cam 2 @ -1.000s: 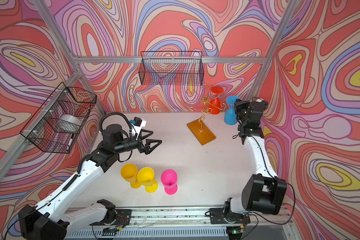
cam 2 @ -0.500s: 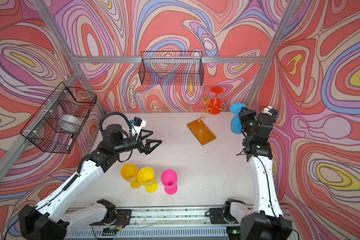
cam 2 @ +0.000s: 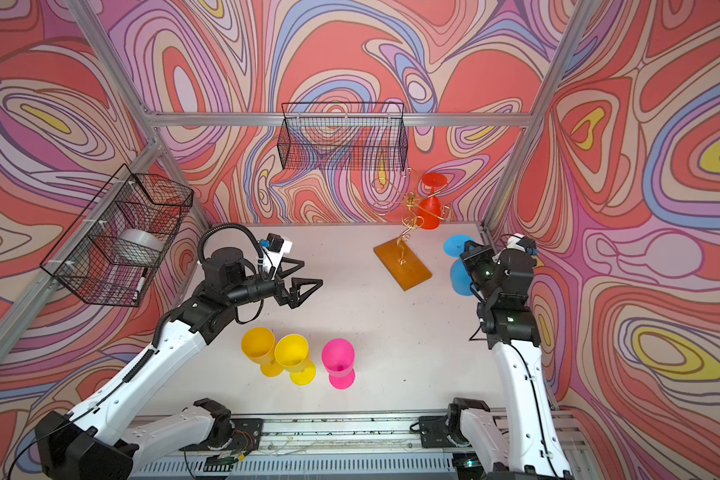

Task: Take the wine glass off the wine glass rack
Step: 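Carry the blue glass toward the left gripper while the left arm reaches toward it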

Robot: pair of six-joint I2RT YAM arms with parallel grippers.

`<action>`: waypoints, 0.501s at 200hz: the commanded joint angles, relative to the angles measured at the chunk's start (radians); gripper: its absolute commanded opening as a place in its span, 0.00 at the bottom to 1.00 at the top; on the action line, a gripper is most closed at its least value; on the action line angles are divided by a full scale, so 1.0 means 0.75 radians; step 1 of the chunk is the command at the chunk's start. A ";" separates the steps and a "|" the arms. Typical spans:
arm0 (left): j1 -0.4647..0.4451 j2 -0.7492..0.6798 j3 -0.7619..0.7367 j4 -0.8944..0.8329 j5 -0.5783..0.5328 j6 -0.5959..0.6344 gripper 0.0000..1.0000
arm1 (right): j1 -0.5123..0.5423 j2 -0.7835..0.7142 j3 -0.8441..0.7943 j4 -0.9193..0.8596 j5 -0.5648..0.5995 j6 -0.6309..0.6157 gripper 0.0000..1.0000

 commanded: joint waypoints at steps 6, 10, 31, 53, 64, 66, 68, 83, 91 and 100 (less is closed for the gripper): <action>-0.007 -0.022 0.050 -0.050 -0.033 0.049 1.00 | 0.133 -0.046 -0.035 -0.043 0.071 -0.047 0.00; -0.006 -0.022 0.051 -0.053 -0.035 0.050 1.00 | 0.153 -0.046 -0.039 -0.046 0.082 -0.049 0.00; -0.004 -0.017 0.060 -0.066 -0.044 0.053 1.00 | 0.271 -0.044 -0.061 -0.045 0.126 -0.049 0.00; -0.003 -0.011 0.070 -0.085 -0.054 0.059 1.00 | 0.403 -0.040 -0.080 -0.038 0.183 -0.038 0.00; -0.004 -0.011 0.068 -0.092 -0.067 0.064 1.00 | 0.455 -0.038 -0.093 -0.023 0.209 -0.023 0.00; -0.003 -0.010 0.070 -0.093 -0.070 0.066 1.00 | 0.462 -0.038 -0.096 -0.021 0.212 -0.022 0.00; -0.002 -0.009 0.072 -0.094 -0.072 0.067 1.00 | 0.471 -0.035 -0.096 -0.020 0.214 -0.019 0.00; 0.000 -0.011 0.079 -0.114 -0.115 0.070 1.00 | 0.537 -0.022 -0.097 -0.010 0.246 -0.013 0.00; 0.005 -0.005 0.083 -0.126 -0.148 0.068 1.00 | 0.572 -0.013 -0.097 0.001 0.262 -0.012 0.00; 0.011 0.004 0.094 -0.145 -0.177 0.066 1.00 | 0.615 0.000 -0.093 0.005 0.282 -0.017 0.00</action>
